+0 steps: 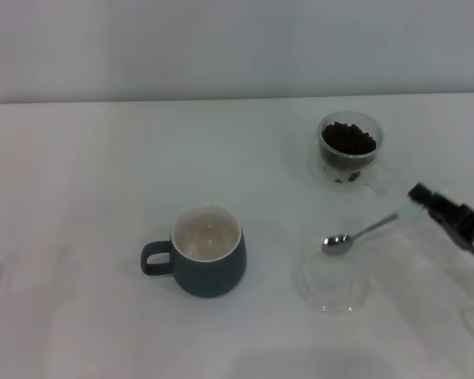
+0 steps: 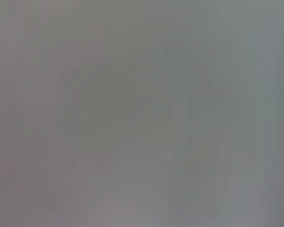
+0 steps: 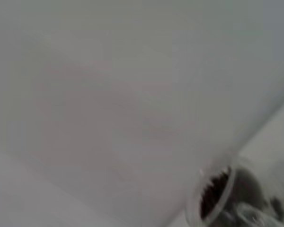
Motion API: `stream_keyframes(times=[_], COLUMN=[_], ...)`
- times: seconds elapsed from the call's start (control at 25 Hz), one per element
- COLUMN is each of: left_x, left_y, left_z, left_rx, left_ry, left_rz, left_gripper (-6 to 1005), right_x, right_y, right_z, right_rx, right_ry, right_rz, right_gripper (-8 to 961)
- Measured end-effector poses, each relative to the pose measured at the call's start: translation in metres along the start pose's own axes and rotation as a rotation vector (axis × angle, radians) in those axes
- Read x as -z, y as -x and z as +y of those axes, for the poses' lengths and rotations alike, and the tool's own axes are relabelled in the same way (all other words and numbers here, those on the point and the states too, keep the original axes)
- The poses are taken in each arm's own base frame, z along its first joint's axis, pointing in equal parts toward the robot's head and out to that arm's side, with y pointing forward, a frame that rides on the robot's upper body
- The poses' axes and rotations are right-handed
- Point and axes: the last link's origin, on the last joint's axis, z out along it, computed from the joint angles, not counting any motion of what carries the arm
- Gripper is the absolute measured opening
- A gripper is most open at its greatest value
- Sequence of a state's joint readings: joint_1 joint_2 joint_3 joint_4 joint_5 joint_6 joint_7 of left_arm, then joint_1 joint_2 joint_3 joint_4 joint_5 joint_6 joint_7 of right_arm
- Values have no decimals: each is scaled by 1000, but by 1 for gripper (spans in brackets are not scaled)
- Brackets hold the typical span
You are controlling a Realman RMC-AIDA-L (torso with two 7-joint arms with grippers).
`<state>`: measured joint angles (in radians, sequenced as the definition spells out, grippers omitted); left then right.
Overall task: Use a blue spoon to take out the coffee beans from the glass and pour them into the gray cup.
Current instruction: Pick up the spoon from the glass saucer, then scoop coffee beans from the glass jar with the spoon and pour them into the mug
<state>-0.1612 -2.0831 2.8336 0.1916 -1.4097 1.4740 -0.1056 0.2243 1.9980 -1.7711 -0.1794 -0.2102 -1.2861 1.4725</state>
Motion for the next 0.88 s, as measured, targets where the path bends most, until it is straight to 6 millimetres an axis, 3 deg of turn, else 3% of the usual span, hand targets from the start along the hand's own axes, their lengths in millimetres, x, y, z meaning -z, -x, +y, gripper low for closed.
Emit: stream_keyframes(times=[0.44, 0.72, 0.88], left_x=[-2, -9, -15], left_y=[2, 9, 12], left_z=[3, 4, 6], left_rx=[7, 134, 149], left_ry=[11, 16, 21], left_rz=[-12, -68, -94], left_gripper=[788, 788, 788], right_x=[-27, -45, -65], right_y=[34, 69, 83], right_z=[19, 36, 48], right_rx=[75, 205, 342], right_ry=[99, 167, 186], right_rz=[-63, -190, -214], right_gripper=[146, 146, 146])
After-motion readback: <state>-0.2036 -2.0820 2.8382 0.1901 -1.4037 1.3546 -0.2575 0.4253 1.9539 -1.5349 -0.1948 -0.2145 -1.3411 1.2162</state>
